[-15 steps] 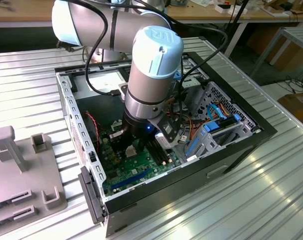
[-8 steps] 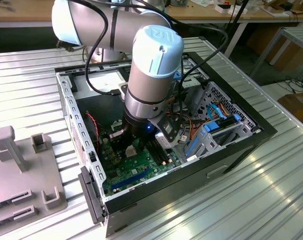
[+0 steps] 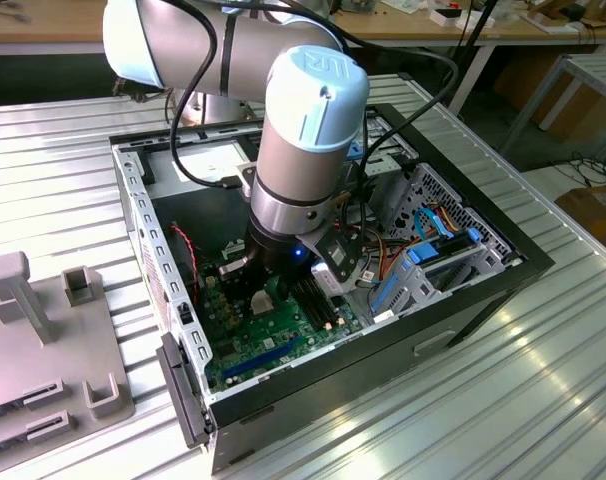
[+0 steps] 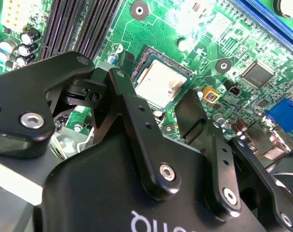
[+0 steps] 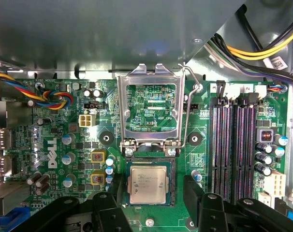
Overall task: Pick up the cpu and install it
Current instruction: 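Place the cpu into insertion slot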
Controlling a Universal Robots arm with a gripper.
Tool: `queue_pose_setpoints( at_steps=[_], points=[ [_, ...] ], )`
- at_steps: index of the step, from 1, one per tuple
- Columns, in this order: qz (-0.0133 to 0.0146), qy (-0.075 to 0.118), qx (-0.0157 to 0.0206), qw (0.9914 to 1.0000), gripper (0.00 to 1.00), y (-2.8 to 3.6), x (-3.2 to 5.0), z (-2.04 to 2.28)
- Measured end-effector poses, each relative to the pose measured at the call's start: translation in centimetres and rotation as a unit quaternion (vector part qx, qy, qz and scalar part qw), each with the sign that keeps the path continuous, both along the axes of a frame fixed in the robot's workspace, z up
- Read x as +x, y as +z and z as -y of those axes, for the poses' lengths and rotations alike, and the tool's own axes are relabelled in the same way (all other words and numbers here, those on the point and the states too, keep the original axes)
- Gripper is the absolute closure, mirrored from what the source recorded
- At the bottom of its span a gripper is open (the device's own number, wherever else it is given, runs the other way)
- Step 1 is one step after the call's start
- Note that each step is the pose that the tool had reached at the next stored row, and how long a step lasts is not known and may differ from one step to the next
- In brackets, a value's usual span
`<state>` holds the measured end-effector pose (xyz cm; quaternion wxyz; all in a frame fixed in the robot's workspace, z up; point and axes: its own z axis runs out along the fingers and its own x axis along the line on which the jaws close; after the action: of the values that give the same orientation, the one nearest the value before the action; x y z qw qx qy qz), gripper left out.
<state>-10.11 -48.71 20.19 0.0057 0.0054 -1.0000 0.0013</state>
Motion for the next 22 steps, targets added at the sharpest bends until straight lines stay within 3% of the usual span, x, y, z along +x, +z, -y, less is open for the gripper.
queue_pose_setpoints(
  at_steps=[5,22],
  points=[
    [-0.0014,-0.007,0.0000,0.99997,0.38,0.05,0.09,-0.06],
    [-0.0016,-0.010,-0.0003,0.99995,0.40,0.05,0.09,-0.08]
  ],
)
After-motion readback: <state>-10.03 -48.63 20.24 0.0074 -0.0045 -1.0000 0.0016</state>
